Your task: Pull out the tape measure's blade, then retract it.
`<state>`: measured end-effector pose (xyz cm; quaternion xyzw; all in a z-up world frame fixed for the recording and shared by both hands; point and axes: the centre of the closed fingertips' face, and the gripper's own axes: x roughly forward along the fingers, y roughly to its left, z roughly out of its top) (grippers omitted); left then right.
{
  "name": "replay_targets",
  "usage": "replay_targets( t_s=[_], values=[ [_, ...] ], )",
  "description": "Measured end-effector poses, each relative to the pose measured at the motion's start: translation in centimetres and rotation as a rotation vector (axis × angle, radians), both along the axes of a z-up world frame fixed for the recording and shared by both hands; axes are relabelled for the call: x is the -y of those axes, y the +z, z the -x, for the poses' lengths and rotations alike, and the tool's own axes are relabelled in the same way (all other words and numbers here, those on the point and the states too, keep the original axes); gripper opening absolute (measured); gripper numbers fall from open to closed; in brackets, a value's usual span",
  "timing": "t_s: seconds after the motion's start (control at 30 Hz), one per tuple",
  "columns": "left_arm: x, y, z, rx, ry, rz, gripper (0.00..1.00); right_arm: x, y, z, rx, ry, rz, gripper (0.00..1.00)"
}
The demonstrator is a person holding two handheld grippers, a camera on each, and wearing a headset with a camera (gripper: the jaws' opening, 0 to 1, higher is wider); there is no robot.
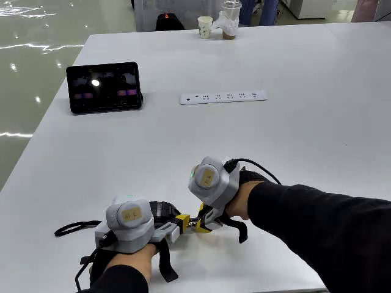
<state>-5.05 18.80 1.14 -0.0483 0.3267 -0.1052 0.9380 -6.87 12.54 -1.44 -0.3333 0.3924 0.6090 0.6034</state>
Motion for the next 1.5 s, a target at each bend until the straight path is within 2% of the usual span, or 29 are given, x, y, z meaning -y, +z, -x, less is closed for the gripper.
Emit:
replay_targets(
  t_s=[0.3, 0.53, 0.6, 0.8, 0.87, 1.1, 1.5],
  values=[
    [-0.1, 0.1, 0.0, 0.001, 0.007, 0.013, 0.63, -0.7, 0.0, 0.0, 0.006, -0.007, -0.009, 0.11],
    [-0.1, 0.0, -0.1, 0.0, 0.007, 0.013, 0.63, -1.4, 0.1, 0.1, -0.015, -0.029, -0.033, 0.11],
    [-0.1, 0.0, 0.0, 0.0, 0.007, 0.013, 0.63, -1.6, 0.1, 0.1, -0.009, -0.018, -0.035, 0.11],
    [-0.1, 0.1, 0.0, -0.002, 0.007, 0.015, 0.63, -2.3, 0.1, 0.3, -0.013, -0.017, -0.074, 0.11],
    [-0.1, 0.1, 0.0, -0.001, 0.006, 0.015, 0.63, -2.3, 0.1, 0.5, -0.003, 0.001, -0.072, 0.11],
    [-0.1, 0.1, 0.0, -0.002, 0.008, 0.016, 0.63, -2.3, 0.1, 0.4, -0.018, -0.006, -0.094, 0.11],
    [0.0, 0.1, 0.1, -0.002, 0.004, 0.015, 0.64, -2.4, 0.1, 0.4, 0.0, -0.009, -0.102, 0.12]
  ],
)
